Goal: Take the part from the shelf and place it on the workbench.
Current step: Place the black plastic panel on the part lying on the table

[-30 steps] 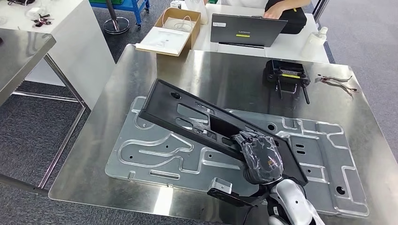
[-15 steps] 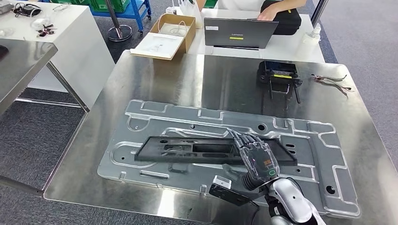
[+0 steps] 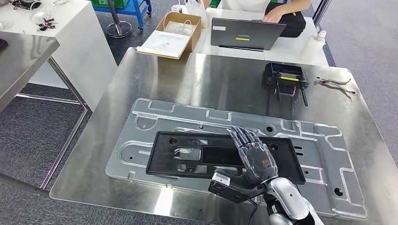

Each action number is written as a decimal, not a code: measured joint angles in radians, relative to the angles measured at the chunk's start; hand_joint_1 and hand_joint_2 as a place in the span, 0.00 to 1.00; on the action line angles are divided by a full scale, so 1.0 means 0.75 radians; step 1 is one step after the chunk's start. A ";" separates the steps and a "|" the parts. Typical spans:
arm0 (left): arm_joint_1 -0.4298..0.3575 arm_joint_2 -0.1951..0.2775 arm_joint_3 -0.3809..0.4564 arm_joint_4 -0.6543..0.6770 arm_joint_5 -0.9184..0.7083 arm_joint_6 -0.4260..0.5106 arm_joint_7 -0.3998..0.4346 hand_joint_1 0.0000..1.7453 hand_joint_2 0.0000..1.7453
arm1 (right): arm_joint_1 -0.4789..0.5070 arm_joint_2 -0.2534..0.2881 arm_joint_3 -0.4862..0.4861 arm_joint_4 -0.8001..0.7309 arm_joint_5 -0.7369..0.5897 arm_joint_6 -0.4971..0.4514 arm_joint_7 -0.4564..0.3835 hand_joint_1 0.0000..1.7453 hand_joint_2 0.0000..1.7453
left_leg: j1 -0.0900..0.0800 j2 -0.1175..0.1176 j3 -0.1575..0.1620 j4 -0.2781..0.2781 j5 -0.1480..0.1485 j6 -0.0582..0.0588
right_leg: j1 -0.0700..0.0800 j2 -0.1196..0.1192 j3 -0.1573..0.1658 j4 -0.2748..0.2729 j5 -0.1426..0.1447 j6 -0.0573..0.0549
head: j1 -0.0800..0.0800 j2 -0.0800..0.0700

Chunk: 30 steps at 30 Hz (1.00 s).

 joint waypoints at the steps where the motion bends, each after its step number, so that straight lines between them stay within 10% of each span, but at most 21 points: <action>1: -0.001 0.000 0.004 0.001 0.001 -0.006 -0.003 0.00 0.00 | 0.003 0.000 -0.001 0.002 -0.001 0.000 0.001 0.00 0.00 | 0.000 0.000 -0.002 0.002 0.000 0.000 | -0.003 0.000 -0.014 0.025 0.003 0.003 | 0.000 0.000; 5: -0.007 -0.002 0.016 0.005 0.003 -0.020 -0.006 0.00 0.00 | 0.005 0.000 -0.006 0.002 -0.007 -0.002 0.002 0.00 0.00 | -0.001 -0.002 -0.010 0.023 -0.004 -0.011 | -0.011 0.000 0.105 -0.226 0.159 0.001 | 0.000 0.000; 10: -0.009 -0.002 0.022 0.008 0.011 -0.034 -0.009 0.00 0.00 | 0.022 0.001 -0.010 0.001 -0.013 -0.004 0.003 0.00 0.00 | -0.003 -0.006 -0.033 0.037 0.000 -0.052 | -0.004 0.000 0.113 -0.299 0.203 -0.033 | -0.001 0.000; 16: -0.010 -0.002 0.027 0.011 0.016 -0.045 -0.006 0.00 0.00 | 0.049 0.006 -0.012 0.001 -0.016 -0.022 -0.003 0.00 0.00 | 0.004 -0.005 -0.137 0.393 -0.249 -0.078 | 0.000 -0.013 0.039 -0.297 0.262 -0.065 | -0.003 0.000; 21: -0.013 -0.002 0.026 0.012 0.027 -0.045 0.001 0.00 0.00 | 0.070 0.012 -0.019 -0.002 -0.009 -0.036 -0.012 0.00 0.00 | -0.002 -0.006 0.115 0.042 -0.148 -0.061 | 0.004 -0.013 -0.019 -0.270 0.301 -0.043 | -0.002 0.000; 25: -0.008 -0.002 0.023 0.012 0.040 -0.043 0.009 0.00 0.00 | 0.079 0.013 -0.023 -0.003 0.004 -0.044 -0.017 0.00 0.00 | -0.010 -0.004 0.110 0.000 -0.102 -0.031 | 0.000 -0.012 -0.027 -0.287 0.343 -0.010 | -0.002 0.000; 27: -0.007 -0.002 0.020 0.012 0.046 -0.042 0.010 0.00 0.00 | 0.085 0.013 -0.024 -0.003 0.010 -0.047 -0.018 0.00 0.00 | -0.003 0.002 0.084 -0.013 -0.064 -0.011 | -0.001 -0.005 -0.048 -0.257 0.291 0.002 | -0.001 0.000; 30: -0.006 -0.002 0.015 0.012 0.051 -0.042 0.012 0.00 0.00 | 0.091 0.013 -0.029 -0.003 0.015 -0.048 -0.019 0.00 0.00 | -0.003 0.010 0.023 -0.016 -0.012 0.004 | -0.002 -0.001 -0.102 -0.045 0.091 0.014 | -0.001 0.000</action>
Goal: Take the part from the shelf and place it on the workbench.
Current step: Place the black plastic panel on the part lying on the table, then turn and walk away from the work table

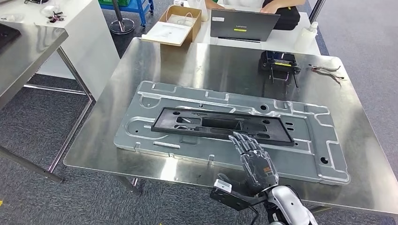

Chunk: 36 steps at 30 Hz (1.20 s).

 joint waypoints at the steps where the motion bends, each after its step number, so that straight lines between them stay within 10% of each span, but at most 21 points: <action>1: 0.001 0.000 0.000 0.000 0.002 0.000 0.000 0.00 0.00 | 0.002 0.000 -0.001 0.000 0.002 0.000 0.000 0.00 0.00 | -0.001 0.001 -0.022 0.002 0.015 -0.001 | 0.000 0.000 -0.005 0.068 -0.031 0.003 | 0.000 0.000; 3: 0.001 0.000 -0.002 0.000 0.004 0.000 0.002 0.00 0.00 | 0.006 0.000 -0.001 0.000 0.007 0.000 -0.001 0.00 0.00 | -0.001 0.003 -0.063 0.006 0.042 -0.006 | -0.001 0.000 0.041 0.089 -0.003 0.005 | 0.000 0.000; 5: 0.002 0.000 -0.004 0.000 0.006 0.001 0.004 0.00 0.00 | 0.008 0.000 -0.001 0.000 0.009 -0.001 -0.002 0.00 0.00 | 0.000 0.003 -0.096 0.013 0.063 -0.015 | -0.004 0.000 0.166 -0.055 0.059 0.004 | 0.000 0.000; 8: 0.006 0.000 -0.013 0.000 0.016 0.007 0.010 0.00 0.00 | 0.009 0.001 -0.002 -0.003 0.014 -0.003 -0.003 0.00 0.00 | -0.006 0.002 -0.121 0.020 0.093 -0.035 | 0.002 0.006 0.316 -0.283 0.051 -0.011 | -0.001 0.000; 11: 0.014 0.000 -0.021 0.000 0.022 0.015 0.019 0.00 0.00 | 0.015 0.001 -0.003 -0.005 0.019 -0.007 -0.004 0.00 0.00 | -0.007 -0.002 -0.133 0.021 0.104 -0.055 | 0.004 0.005 0.309 -0.304 0.065 -0.038 | -0.002 0.000; 17: 0.023 -0.001 -0.041 0.000 0.041 0.026 0.029 0.00 0.00 | 0.028 0.004 -0.003 -0.005 0.031 -0.008 -0.005 0.00 0.00 | -0.004 -0.003 -0.227 0.410 -0.156 -0.073 | 0.019 -0.011 0.235 -0.287 0.113 -0.084 | -0.002 0.000; 21: 0.030 0.001 -0.060 -0.002 0.052 0.031 0.035 0.00 0.00 | 0.038 0.005 -0.003 -0.009 0.042 -0.015 -0.005 0.00 0.00 | -0.025 -0.007 -0.016 0.164 -0.073 -0.006 | 0.046 -0.010 0.194 -0.262 0.129 -0.091 | -0.001 0.000; 23: 0.033 0.002 -0.068 -0.005 0.058 0.035 0.036 0.00 0.00 | 0.046 0.006 -0.003 -0.011 0.044 -0.022 -0.006 0.00 0.00 | -0.039 -0.008 0.062 0.033 -0.065 0.024 | 0.043 -0.013 0.185 -0.261 0.144 -0.084 | 0.000 0.000; 26: 0.042 0.001 -0.075 -0.006 0.063 0.046 0.040 0.00 0.00 | 0.067 0.006 -0.004 -0.015 0.046 -0.033 -0.011 0.00 0.00 | -0.044 -0.004 0.063 -0.016 -0.031 0.031 | 0.030 -0.013 0.172 -0.265 0.161 -0.061 | -0.001 0.000; 32: 0.053 0.000 -0.119 -0.010 0.096 0.069 0.055 0.00 0.00 | 0.134 0.006 -0.032 -0.026 0.003 -0.076 -0.041 0.00 0.00 | -0.019 0.008 -0.011 -0.051 0.055 0.016 | -0.001 0.000 0.099 0.039 -0.083 -0.007 | 0.001 0.000; 36: 0.068 0.000 -0.153 -0.018 0.127 0.090 0.071 0.00 0.00 | 0.180 0.009 -0.056 -0.043 -0.084 -0.097 -0.073 0.00 0.00 | 0.008 0.010 -0.112 0.014 0.085 -0.019 | -0.036 0.000 0.250 -0.091 0.044 0.045 | 0.001 0.000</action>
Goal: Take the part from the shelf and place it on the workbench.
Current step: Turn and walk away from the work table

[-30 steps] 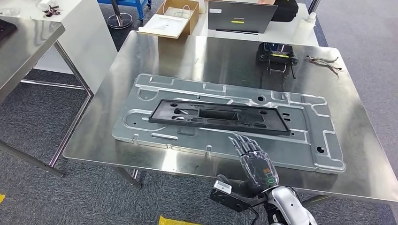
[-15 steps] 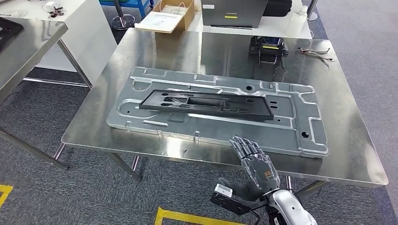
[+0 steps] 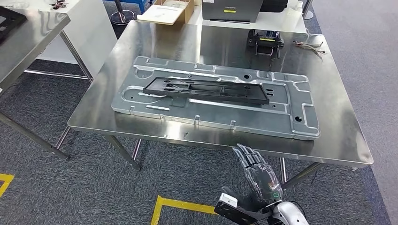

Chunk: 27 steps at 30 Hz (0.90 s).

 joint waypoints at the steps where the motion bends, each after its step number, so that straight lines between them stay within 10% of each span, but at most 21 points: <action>1: 0.005 0.000 -0.008 -0.005 0.007 0.006 0.003 0.00 0.00 | 0.010 0.002 -0.006 -0.007 -0.025 -0.006 -0.006 0.00 0.00 | 0.003 -0.001 -0.021 0.021 0.005 -0.009 | -0.002 0.001 0.055 -0.084 -0.010 0.001 | -0.001 0.000; 3: 0.019 -0.001 -0.023 -0.018 0.026 0.019 0.009 0.00 0.00 | 0.034 0.008 -0.017 -0.023 -0.083 -0.025 -0.019 0.00 0.00 | 0.001 -0.004 -0.042 0.044 0.020 -0.030 | 0.004 0.001 0.109 -0.179 -0.053 -0.017 | -0.002 0.000; 6: 0.042 -0.001 -0.045 -0.029 0.052 0.037 0.019 0.00 0.00 | 0.076 0.013 -0.032 -0.041 -0.162 -0.054 -0.037 0.00 0.00 | 0.009 -0.006 -0.054 0.051 0.021 -0.057 | 0.011 -0.005 0.079 -0.178 -0.030 -0.067 | -0.003 0.000; 10: 0.059 -0.001 -0.068 -0.041 0.061 0.047 0.023 0.00 0.00 | 0.113 0.020 -0.048 -0.056 -0.192 -0.066 -0.042 0.00 0.00 | 0.014 -0.008 -0.100 0.304 -0.241 -0.069 | 0.020 -0.012 -0.001 -0.177 0.039 -0.105 | -0.005 0.000; 13: 0.061 -0.001 -0.081 -0.047 0.070 0.053 0.024 0.00 0.00 | 0.129 0.026 -0.055 -0.058 -0.269 -0.066 -0.047 0.00 0.00 | 0.011 -0.008 -0.051 0.428 -0.223 -0.061 | 0.036 -0.015 -0.076 -0.163 0.090 -0.107 | -0.005 0.000; 15: 0.064 0.000 -0.088 -0.057 0.088 0.061 0.027 0.00 0.00 | 0.154 0.038 -0.071 -0.067 -0.421 -0.065 -0.057 0.00 0.00 | 0.004 -0.011 0.085 0.297 -0.170 -0.038 | 0.042 -0.015 -0.122 -0.152 0.120 -0.104 | -0.005 0.000; 16: 0.066 0.000 -0.095 -0.066 0.099 0.067 0.029 0.00 0.00 | 0.174 0.047 -0.084 -0.073 -0.513 -0.069 -0.063 0.00 0.25 | -0.002 -0.013 0.178 0.176 -0.182 -0.026 | 0.045 -0.015 -0.137 -0.148 0.135 -0.100 | -0.005 0.000; 19: 0.078 0.000 -0.114 -0.088 0.130 0.087 0.035 0.00 0.00 | 0.246 0.076 -0.128 -0.084 -0.761 -0.089 -0.092 0.00 0.25 | -0.021 -0.017 0.321 -0.050 -0.240 -0.008 | 0.042 -0.020 -0.146 -0.160 0.182 -0.078 | -0.004 0.000; 20: 0.086 -0.001 -0.120 -0.092 0.139 0.094 0.038 0.00 0.00 | 0.275 0.083 -0.145 -0.083 -0.845 -0.092 -0.111 0.00 0.00 | -0.020 -0.016 0.312 -0.059 -0.226 -0.002 | 0.039 -0.021 -0.149 -0.166 0.195 -0.069 | -0.004 0.000; 22: 0.104 -0.002 -0.132 -0.101 0.152 0.105 0.042 0.00 0.00 | 0.342 0.095 -0.185 -0.076 -1.013 -0.084 -0.152 0.00 0.00 | -0.017 -0.009 0.278 -0.071 -0.184 0.018 | 0.036 -0.013 -0.166 -0.147 0.149 -0.055 | -0.004 0.000; 25: 0.123 -0.002 -0.150 -0.116 0.165 0.116 0.044 0.00 0.00 | 0.431 0.116 -0.271 -0.040 -1.194 -0.033 -0.194 0.00 0.00 | -0.021 0.000 0.209 -0.073 -0.127 0.041 | 0.034 -0.004 -0.195 0.034 -0.066 -0.047 | -0.003 0.000; 27: 0.133 -0.002 -0.163 -0.123 0.175 0.123 0.047 0.00 0.00 | 0.478 0.143 -0.353 0.001 -1.255 0.031 -0.206 0.00 0.00 | -0.025 0.003 0.154 -0.062 -0.091 0.042 | 0.034 -0.003 -0.187 0.167 -0.092 -0.041 | -0.002 0.000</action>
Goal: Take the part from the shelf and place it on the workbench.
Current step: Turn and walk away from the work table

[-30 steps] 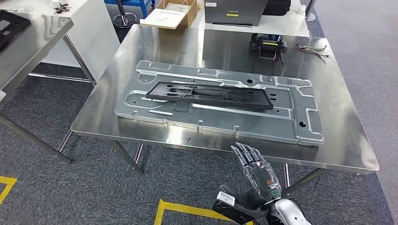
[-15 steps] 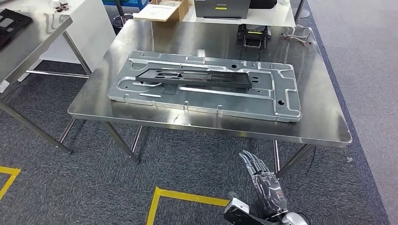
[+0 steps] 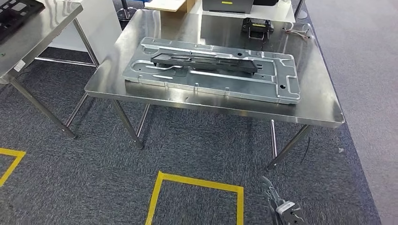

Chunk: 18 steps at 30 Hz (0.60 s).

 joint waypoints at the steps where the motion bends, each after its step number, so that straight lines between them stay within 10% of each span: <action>1: 0.005 0.000 -0.008 -0.003 0.004 0.003 0.001 0.00 0.00 | 0.022 0.020 -0.047 0.024 -0.020 0.049 -0.003 0.00 0.00 | -0.001 0.001 -0.031 0.011 0.016 -0.002 | 0.000 0.000 0.023 0.025 0.041 0.002 | 0.000 0.000; 3: 0.014 0.000 -0.022 -0.011 0.011 0.006 0.004 0.00 0.00 | 0.055 0.073 -0.153 0.070 -0.034 0.167 -0.009 0.00 0.00 | -0.001 0.001 -0.092 0.044 0.041 -0.010 | 0.000 -0.001 0.129 -0.048 0.121 0.000 | 0.000 0.000; 7: 0.033 -0.001 -0.052 -0.032 0.026 0.021 0.013 0.00 0.00 | 0.060 0.244 -0.454 0.163 0.162 0.452 -0.046 0.00 0.00 | -0.009 0.001 -0.153 0.099 0.081 -0.035 | 0.007 -0.003 0.402 -0.409 0.014 -0.025 | -0.001 0.000; 10: 0.051 -0.001 -0.065 -0.047 0.034 0.034 0.025 0.00 0.00 | 0.051 0.360 -0.690 0.246 0.304 0.567 -0.055 0.00 0.00 | -0.004 -0.004 -0.179 0.117 0.075 -0.058 | 0.005 -0.011 0.367 -0.420 0.041 -0.055 | -0.001 0.000; 14: 0.078 -0.001 -0.090 -0.067 0.048 0.054 0.042 0.00 0.00 | 0.047 0.451 -0.897 0.341 0.358 0.551 0.007 0.00 0.00 | 0.012 -0.010 -0.222 0.369 -0.181 -0.090 | 0.003 -0.022 0.276 -0.412 0.114 -0.075 | -0.002 0.000; 16: 0.082 -0.001 -0.103 -0.075 0.052 0.062 0.049 0.00 0.00 | 0.050 0.479 -0.958 0.379 0.356 0.524 0.061 0.00 0.00 | 0.020 -0.010 -0.204 0.477 -0.173 -0.098 | 0.003 -0.025 0.220 -0.394 0.144 -0.070 | -0.003 0.000; 18: 0.088 -0.001 -0.116 -0.084 0.053 0.073 0.055 0.00 0.00 | 0.056 0.499 -0.995 0.407 0.344 0.495 0.118 0.00 0.00 | 0.026 -0.011 -0.115 0.431 -0.091 -0.097 | 0.002 -0.024 0.160 -0.365 0.167 -0.062 | -0.003 0.000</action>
